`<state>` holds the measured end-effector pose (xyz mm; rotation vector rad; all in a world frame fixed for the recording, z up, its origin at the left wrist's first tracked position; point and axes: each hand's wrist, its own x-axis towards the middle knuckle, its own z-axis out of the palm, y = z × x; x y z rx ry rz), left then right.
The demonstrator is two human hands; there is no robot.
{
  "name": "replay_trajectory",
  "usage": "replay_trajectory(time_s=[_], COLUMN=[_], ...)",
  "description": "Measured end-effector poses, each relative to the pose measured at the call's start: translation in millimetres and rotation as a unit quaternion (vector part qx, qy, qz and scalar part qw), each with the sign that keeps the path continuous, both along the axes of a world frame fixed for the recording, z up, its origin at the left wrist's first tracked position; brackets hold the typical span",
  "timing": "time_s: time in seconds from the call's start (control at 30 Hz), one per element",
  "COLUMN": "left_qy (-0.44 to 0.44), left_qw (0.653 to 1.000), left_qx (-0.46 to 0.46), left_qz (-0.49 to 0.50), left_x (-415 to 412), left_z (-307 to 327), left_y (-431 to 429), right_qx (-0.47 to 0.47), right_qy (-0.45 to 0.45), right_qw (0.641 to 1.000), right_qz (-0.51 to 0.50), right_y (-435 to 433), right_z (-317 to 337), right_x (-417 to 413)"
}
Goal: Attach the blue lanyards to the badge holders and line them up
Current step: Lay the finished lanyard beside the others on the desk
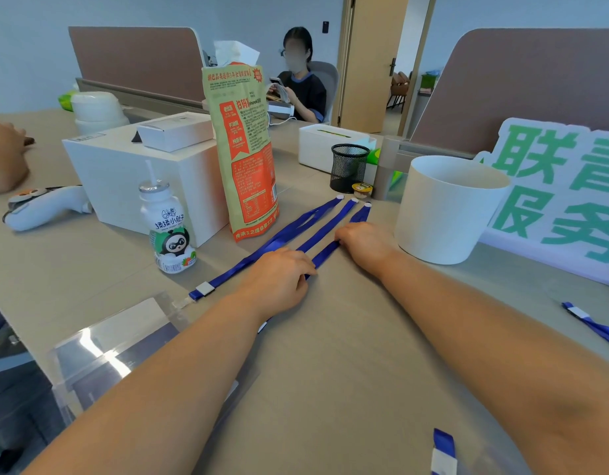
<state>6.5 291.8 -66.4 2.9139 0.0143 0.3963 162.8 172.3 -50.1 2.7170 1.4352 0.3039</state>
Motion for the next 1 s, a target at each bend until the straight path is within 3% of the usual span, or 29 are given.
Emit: replay_trajectory(time_s=[0.13,0.4,0.73,1.0], left_qy=[-0.005,-0.014,0.003,0.009], left_qw=[1.0,0.999,0.998,0.998], left_qx=[-0.012,-0.036,-0.055,-0.054], left_qz=[0.005,0.015,0.02,0.021], left_x=[-1.9,-3.0,-3.5,-3.4], left_z=[2.3,2.9,4.9,4.5], left_y=[-2.0,-1.5,-2.1,-0.6], right_qx=[0.004,0.099,0.04,0.051], right_qy=[0.019,0.134,0.165,0.161], right_qw=[0.999,0.976,0.969,0.962], right_qz=[-0.038,-0.139,-0.179,-0.213], right_y=[3.7,13.8,24.1,33.5], right_z=[-4.1,-11.5,-13.9,-16.4], right_x=[3.0,11.0,37.4,44.8])
